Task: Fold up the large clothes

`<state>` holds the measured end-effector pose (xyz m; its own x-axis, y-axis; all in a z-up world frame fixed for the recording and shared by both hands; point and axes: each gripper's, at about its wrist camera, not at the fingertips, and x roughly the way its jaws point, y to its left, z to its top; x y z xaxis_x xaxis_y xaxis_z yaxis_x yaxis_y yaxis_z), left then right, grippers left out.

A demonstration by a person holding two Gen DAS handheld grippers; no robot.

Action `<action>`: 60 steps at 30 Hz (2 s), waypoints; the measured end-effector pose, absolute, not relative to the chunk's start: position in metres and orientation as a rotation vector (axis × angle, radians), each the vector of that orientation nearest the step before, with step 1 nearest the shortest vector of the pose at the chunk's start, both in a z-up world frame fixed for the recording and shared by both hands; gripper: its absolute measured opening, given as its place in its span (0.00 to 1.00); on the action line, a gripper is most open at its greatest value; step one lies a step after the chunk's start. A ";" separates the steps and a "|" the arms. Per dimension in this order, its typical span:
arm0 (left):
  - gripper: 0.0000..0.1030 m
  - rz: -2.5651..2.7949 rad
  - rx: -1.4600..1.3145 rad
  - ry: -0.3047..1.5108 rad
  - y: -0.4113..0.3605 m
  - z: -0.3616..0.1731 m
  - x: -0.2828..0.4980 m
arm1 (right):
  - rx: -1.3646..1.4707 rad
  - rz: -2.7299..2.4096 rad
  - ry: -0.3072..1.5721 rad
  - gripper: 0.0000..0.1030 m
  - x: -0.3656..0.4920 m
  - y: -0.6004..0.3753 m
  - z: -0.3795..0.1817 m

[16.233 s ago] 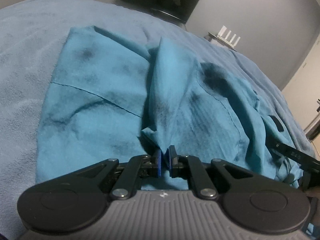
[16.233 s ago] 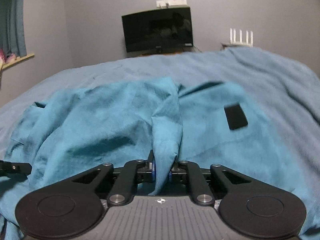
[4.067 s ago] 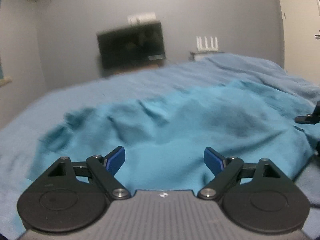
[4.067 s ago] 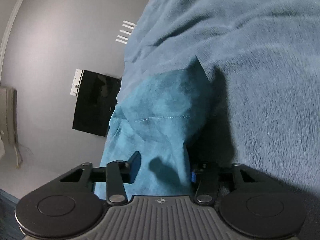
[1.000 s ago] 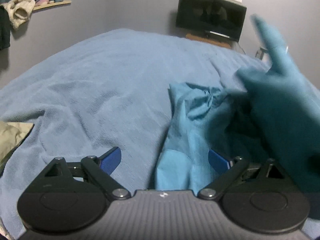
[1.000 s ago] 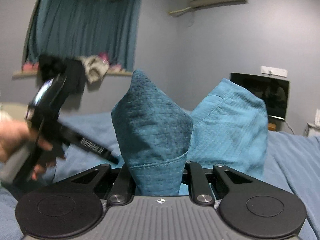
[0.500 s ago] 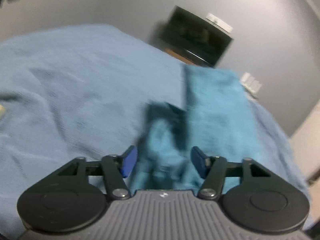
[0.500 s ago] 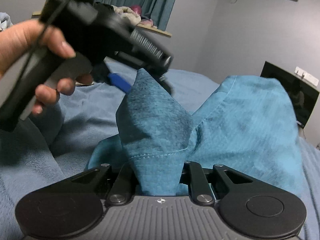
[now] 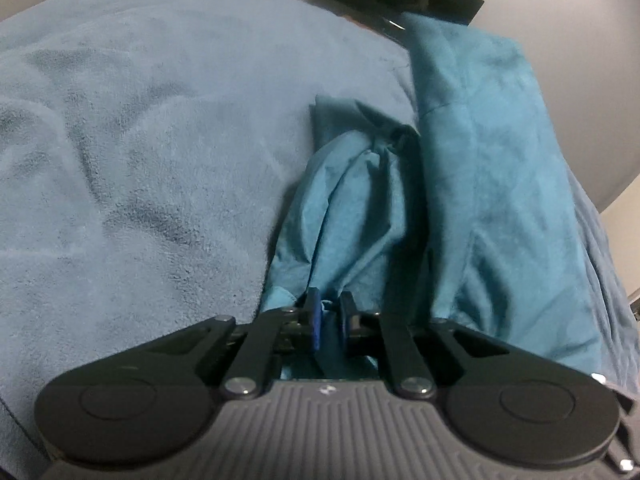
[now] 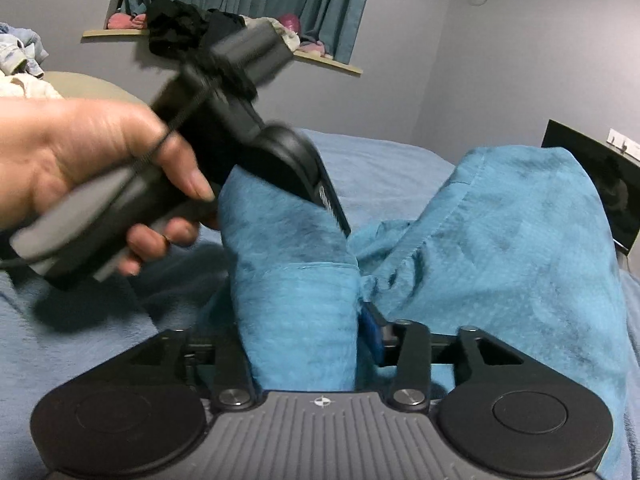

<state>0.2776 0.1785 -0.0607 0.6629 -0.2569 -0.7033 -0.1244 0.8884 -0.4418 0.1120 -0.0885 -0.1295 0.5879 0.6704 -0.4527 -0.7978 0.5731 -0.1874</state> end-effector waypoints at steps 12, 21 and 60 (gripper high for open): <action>0.07 -0.068 -0.379 0.864 0.168 -0.048 0.278 | -0.110 0.787 0.431 0.62 0.103 -0.244 -0.058; 0.07 -0.056 -0.343 0.865 0.160 -0.049 0.280 | 0.135 0.434 0.605 0.49 0.175 -0.294 -0.086; 0.04 -0.470 -0.741 0.761 0.171 -0.010 0.236 | 0.188 0.526 0.641 0.49 0.211 -0.195 -0.119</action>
